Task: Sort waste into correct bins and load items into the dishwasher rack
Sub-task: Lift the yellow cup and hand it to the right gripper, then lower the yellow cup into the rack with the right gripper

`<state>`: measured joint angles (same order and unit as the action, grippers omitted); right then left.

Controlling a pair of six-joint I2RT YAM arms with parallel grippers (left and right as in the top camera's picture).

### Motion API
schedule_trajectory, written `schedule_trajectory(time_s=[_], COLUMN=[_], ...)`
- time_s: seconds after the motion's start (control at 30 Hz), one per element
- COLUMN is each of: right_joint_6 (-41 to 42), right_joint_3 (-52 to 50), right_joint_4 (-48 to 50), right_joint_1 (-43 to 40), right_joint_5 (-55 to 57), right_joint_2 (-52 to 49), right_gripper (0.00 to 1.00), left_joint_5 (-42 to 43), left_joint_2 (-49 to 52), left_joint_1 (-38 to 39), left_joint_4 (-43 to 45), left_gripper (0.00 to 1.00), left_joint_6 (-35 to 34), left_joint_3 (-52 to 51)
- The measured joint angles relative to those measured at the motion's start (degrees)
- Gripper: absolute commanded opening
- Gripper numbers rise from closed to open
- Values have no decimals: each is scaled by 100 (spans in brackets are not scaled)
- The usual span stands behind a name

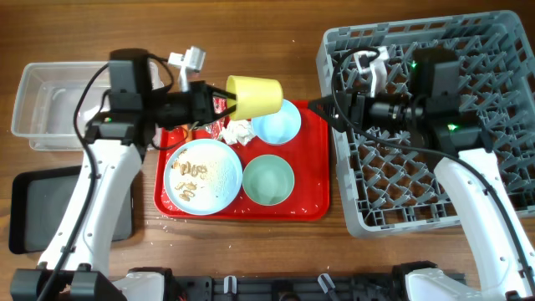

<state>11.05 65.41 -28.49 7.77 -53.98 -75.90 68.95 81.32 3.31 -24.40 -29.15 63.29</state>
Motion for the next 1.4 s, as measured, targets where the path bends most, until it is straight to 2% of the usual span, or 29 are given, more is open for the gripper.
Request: schedule_trajectory(time_s=[0.1,0.17,0.23,0.3,0.37,0.53,0.57,0.6,0.63,0.7,0.8,0.87,1.0,1.1,1.17,1.2,1.27,1.4], right_joint_6=[129,345,466,544,688,879,907,970,977,997,992,953,848,715,704,713,743,949], right_joint_3=[9,11,13,11,11,11,11,11,11,11,11,11,35,76,66,63,74,70], right_joint_4=[901,1478,1716,1864,2109,2258,2260,2260,2260,2260,2227,1873,415,-1224,-2608,-2940,-3567,-3829], right_joint_1=[28,173,407,675,968,1373,1384,1384,1388,1440,1460,1292,258,-535,-791,-793,-793,-793], right_joint_5=[-855,-1224,-1397,-1504,-1539,-1434,-1414,-1405,-1394,-1399,-1290,-1016,282,1628,2728,3012,3480,4162], right_joint_2=[0,0,0,0,0,-90,-98,-98,-98,-103,-103,-20,597,1110,1309,1309,1244,820], right_gripper=[77,86,93,94,87,57,54,52,51,47,41,40,40,40,40,40,40,40], left_joint_5=[855,1200,1403,1526,1633,1821,1816,1808,1799,1759,1545,1178,334,-356,-1075,-1530,-2594,-5866], left_joint_2=[0,0,0,0,0,-17,-22,-22,-22,-22,-22,-22,-22,-31,-46,-107,-107,-131], left_joint_1=[-155,-146,-116,-79,-15,199,219,212,214,227,232,214,-37,-216,-205,-109,129,1128], left_joint_4=[13,11,9,9,9,201,219,223,234,240,319,396,444,1268,1438,1231,254,-1427], left_gripper=[4,4,4,4,5,7,9,23,58,99,100,100,100,100,99,99,100,100], left_joint_6=[-52,-76,-83,-98,-103,-120,-120,-120,-122,-138,-155,-164,-195,-557,-745,-785,-660,90], left_joint_3=[0,0,0,0,0,0,0,0,0,0,0,0,0,22,216,649,1451,2846])
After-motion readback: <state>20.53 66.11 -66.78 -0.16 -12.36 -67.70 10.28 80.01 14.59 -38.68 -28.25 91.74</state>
